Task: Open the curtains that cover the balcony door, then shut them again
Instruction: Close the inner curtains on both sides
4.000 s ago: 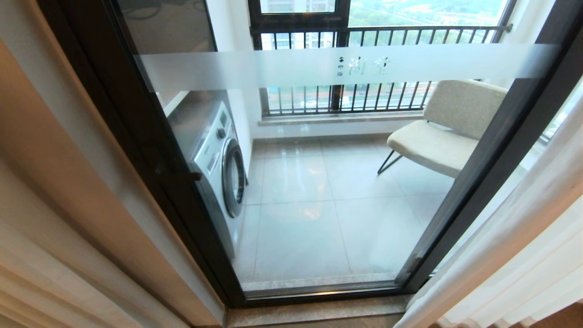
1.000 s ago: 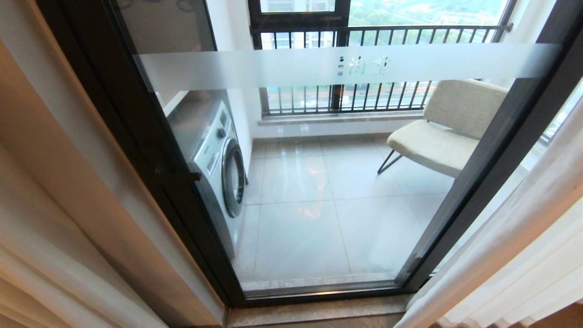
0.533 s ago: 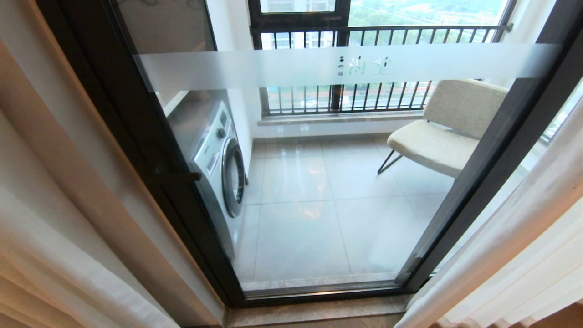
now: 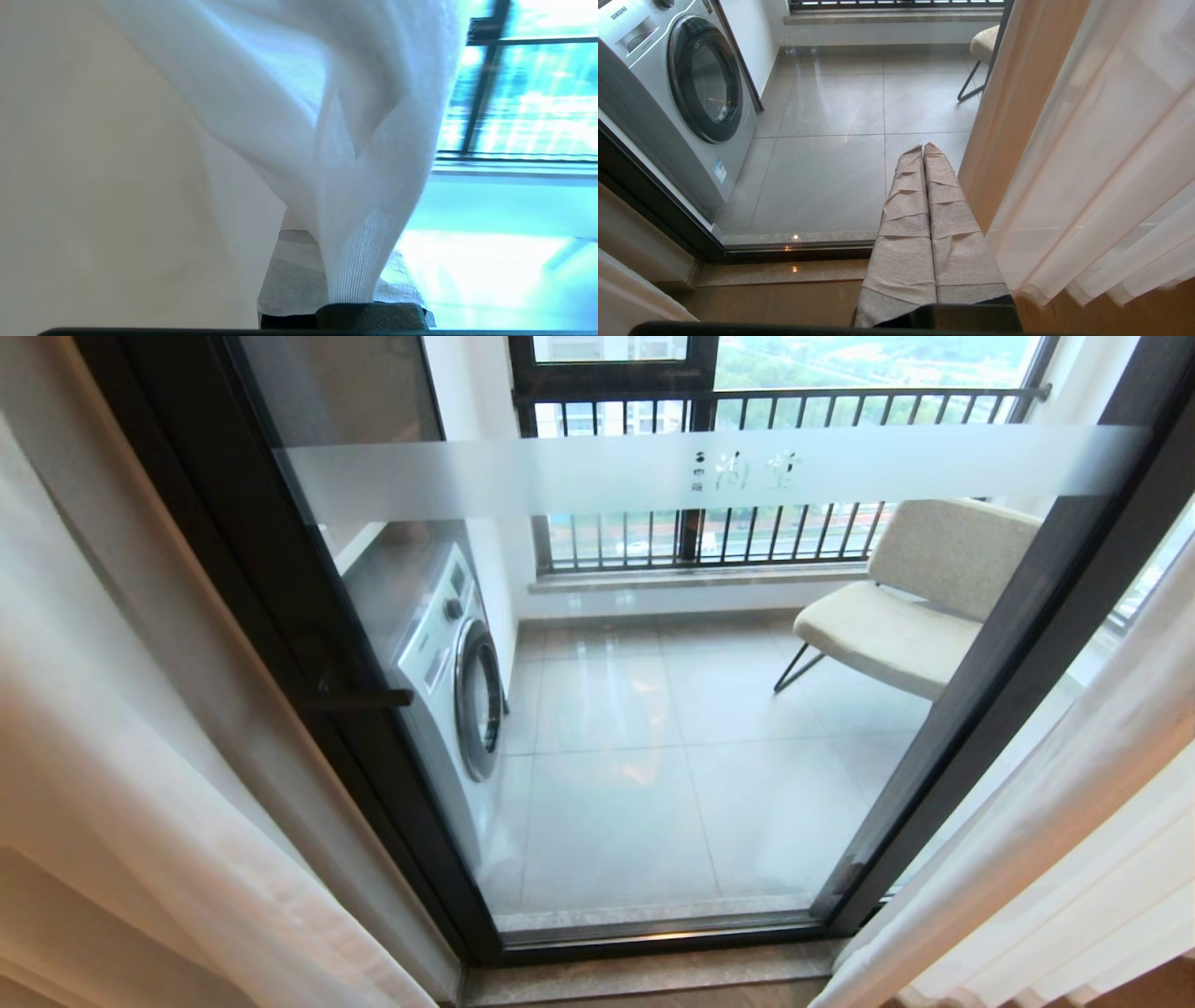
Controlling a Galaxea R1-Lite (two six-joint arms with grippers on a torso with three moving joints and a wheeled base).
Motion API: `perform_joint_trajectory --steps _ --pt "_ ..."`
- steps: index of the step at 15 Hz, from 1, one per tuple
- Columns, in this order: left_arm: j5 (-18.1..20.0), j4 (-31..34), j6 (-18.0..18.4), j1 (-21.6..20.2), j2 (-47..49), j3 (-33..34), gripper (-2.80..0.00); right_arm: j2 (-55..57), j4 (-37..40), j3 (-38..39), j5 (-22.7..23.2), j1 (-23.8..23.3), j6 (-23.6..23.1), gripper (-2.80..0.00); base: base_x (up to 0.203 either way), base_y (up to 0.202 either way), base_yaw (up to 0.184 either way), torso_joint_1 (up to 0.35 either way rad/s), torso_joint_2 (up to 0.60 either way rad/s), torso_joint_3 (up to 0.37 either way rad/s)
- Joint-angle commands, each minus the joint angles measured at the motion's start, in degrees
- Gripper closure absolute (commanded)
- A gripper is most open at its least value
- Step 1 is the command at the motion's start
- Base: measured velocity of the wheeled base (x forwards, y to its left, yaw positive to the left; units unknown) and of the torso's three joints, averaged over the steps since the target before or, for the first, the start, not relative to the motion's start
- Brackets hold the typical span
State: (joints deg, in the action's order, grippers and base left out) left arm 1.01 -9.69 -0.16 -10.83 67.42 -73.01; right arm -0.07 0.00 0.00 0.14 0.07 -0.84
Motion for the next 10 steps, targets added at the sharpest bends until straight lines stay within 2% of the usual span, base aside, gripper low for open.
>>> perform_joint_trajectory --steps 1,5,10 --pt "-0.3 0.0 0.0 7.0 -0.6 0.0 0.0 0.1 0.0 0.0 0.0 0.0 0.0 0.0 0.0 0.0 0.0 0.0 0.0 0.0" --pt "-0.6 0.9 0.2 15.0 -0.5 0.1 0.0 0.1 0.0 0.0 0.0 0.0 0.0 0.0 0.0 0.0 0.0 0.0 0.0 0.0" --pt "-0.6 1.8 0.3 18.0 -0.3 0.1 0.0 0.1 0.0 0.0 0.0 0.0 0.0 0.0 0.0 0.0 0.0 0.0 0.0 0.0"
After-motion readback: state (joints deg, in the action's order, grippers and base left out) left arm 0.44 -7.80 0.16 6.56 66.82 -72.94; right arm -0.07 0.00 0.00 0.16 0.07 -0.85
